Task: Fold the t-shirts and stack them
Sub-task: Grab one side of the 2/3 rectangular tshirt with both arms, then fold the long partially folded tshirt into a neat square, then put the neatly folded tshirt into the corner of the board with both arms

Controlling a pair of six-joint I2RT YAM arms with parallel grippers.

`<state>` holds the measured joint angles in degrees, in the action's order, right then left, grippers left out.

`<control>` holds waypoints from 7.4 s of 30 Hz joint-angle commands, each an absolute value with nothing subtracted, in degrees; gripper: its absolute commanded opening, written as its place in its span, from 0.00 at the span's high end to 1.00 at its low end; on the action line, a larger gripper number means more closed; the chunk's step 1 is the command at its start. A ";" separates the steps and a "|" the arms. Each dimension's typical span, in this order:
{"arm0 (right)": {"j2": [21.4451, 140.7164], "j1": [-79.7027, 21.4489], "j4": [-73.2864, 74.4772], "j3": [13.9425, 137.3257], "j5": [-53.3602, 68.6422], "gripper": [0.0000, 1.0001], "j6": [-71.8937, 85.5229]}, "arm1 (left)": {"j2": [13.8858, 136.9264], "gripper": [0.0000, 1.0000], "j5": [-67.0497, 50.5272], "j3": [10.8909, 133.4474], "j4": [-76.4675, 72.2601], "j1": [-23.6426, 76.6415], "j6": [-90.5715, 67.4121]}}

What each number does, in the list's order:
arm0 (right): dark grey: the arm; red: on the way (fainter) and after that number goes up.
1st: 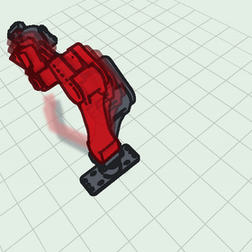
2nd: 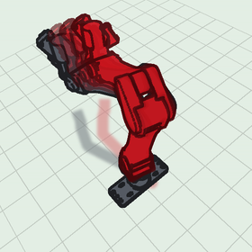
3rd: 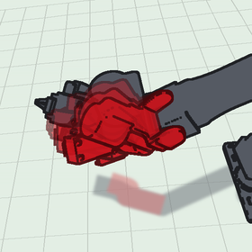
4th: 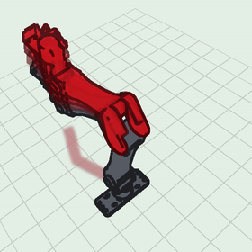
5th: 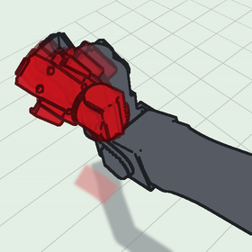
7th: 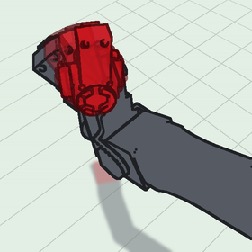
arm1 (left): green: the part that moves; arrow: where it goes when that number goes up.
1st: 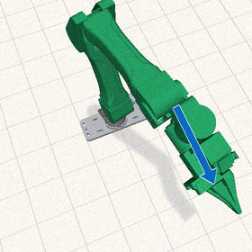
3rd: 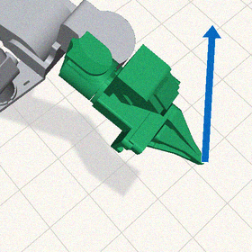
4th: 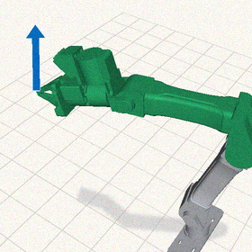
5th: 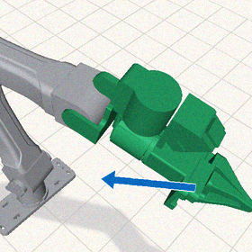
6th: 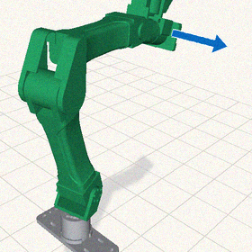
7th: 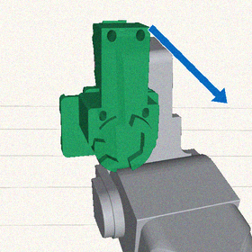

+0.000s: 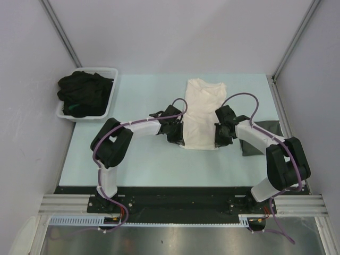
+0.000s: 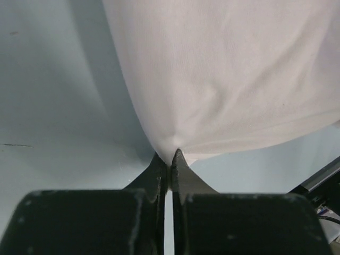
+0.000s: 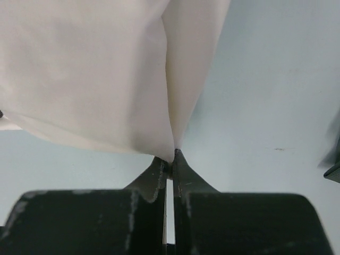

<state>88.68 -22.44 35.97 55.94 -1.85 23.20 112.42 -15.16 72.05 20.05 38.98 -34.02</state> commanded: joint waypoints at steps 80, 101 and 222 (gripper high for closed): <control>96.50 -13.80 26.90 79.27 -17.84 1.00 5.36 | 135.34 0.96 -9.84 131.65 37.44 28.92 -13.09; 100.89 -10.73 22.32 83.31 -17.58 1.00 2.28 | 137.55 0.96 -8.26 133.67 22.42 27.86 -19.86; 105.73 -8.70 18.73 68.03 1.67 0.55 24.96 | 87.19 0.01 -16.35 82.79 30.85 29.79 -19.78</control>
